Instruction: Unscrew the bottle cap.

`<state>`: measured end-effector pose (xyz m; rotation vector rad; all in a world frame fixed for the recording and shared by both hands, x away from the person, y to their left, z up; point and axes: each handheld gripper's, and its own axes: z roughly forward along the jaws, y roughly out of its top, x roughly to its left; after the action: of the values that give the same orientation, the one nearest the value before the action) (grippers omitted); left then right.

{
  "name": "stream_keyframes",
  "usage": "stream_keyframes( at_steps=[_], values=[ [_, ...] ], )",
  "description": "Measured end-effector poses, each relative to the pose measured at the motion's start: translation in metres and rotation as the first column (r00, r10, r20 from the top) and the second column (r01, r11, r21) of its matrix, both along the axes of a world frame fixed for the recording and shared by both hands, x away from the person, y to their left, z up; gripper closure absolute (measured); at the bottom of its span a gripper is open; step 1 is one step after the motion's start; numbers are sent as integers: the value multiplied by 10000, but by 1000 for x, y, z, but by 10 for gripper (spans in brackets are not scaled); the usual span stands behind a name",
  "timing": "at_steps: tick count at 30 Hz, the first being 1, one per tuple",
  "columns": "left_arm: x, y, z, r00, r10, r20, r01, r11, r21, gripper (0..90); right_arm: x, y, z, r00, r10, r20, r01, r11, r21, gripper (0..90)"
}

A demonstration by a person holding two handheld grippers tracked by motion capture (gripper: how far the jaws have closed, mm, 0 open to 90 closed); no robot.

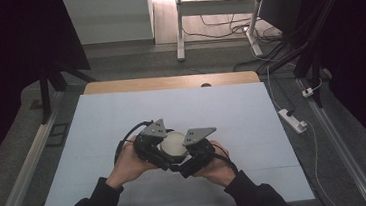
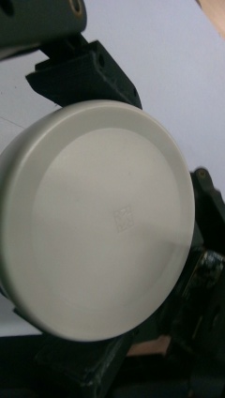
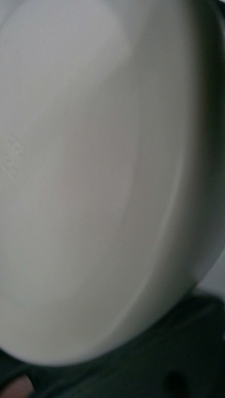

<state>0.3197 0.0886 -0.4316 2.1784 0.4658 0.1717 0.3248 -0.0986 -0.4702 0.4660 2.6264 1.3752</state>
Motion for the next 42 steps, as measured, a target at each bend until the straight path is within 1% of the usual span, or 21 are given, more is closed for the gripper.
stream_keyframes(
  at_steps=[3,4,5,9,13,14,16,19,22,24,26,29,30,34,35,36,38,39,40,41,42],
  values=[
    [-4,-7,-1,9959,908,-4,-908,9958,-108,77,1,-1,0,9995,-315,22,315,9995,-36,71],
    [-4,-7,-1,9959,908,-4,-908,9958,-108,77,2,-1,-1,9992,-409,11,409,9992,-46,70],
    [-6,-11,-2,9917,1279,94,-1279,9918,-66,76,2,-1,-1,9988,-481,26,481,9988,-64,70],
    [-4,-11,-3,9939,1099,44,-1099,9939,42,50,2,-2,-1,9985,-541,90,543,9984,-166,70],
    [-1,-1,5,9998,201,10,-201,9997,-155,0,1,-2,1,9996,-252,84,252,9997,38,70],
    [-1,-1,5,9998,201,10,-201,9997,-155,0,0,-2,1,9997,-220,77,220,9997,63,70],
    [-1,6,9,9995,-175,252,180,9996,-196,0,0,-2,1,9998,-174,90,173,9998,74,70],
    [0,15,14,9959,-848,303,860,9955,-403,0,0,-2,1,9999,102,0,-102,9998,158,70],
    [2,21,15,9893,-1408,379,1418,9896,-238,0,-1,-2,1,9996,286,-55,-285,9994,194,70],
    [5,24,13,9814,-1906,236,1910,9815,-163,1,-2,0,1,9976,665,-173,-660,9973,313,70],
    [6,23,10,9776,-2098,151,2100,9776,-167,3,-4,2,1,9959,886,-174,-880,9956,321,70],
    [8,22,6,9714,-2375,44,2375,9707,-374,24,-6,4,1,9936,1118,-164,-1114,9935,249,70],
    [7,22,4,9638,-2665,23,2662,9626,-506,58,-6,4,1,9933,1149,-151,-1145,9931,234,70],
    [5,20,4,9701,-2418,216,2425,9693,-401,81,-5,4,0,9948,1013,-100,-1012,9948,131,70],
    [4,19,3,9734,-2282,204,2288,9726,-414,81,-5,3,0,9957,924,-88,-923,9957,116,70],
    [4,18,4,9811,-1924,204,1931,9804,-388,82,-5,3,0,9966,813,-95,-812,9966,106,70],
    [4,17,4,9845,-1738,219,1746,9839,-381,82,-4,3,0,9984,558,-56,-558,9984,61,71],
    [3,14,3,9913,-1303,179,1310,9904,-446,82,-3,2,1,9990,447,-42,-447,9990,57,70],
    [3,14,3,9913,-1303,179,1310,9904,-446,82,-3,2,0,9995,311,-21,-311,9995,74,71],
    [2,11,3,9973,-729,100,733,9959,-524,83,-2,1,1,9999,125,-18,-125,9999,63,71],
    [2,9,3,9991,-419,95,424,9976,-544,83,-1,1,1,10000,-40,12,40,10000,32,70]
  ],
)
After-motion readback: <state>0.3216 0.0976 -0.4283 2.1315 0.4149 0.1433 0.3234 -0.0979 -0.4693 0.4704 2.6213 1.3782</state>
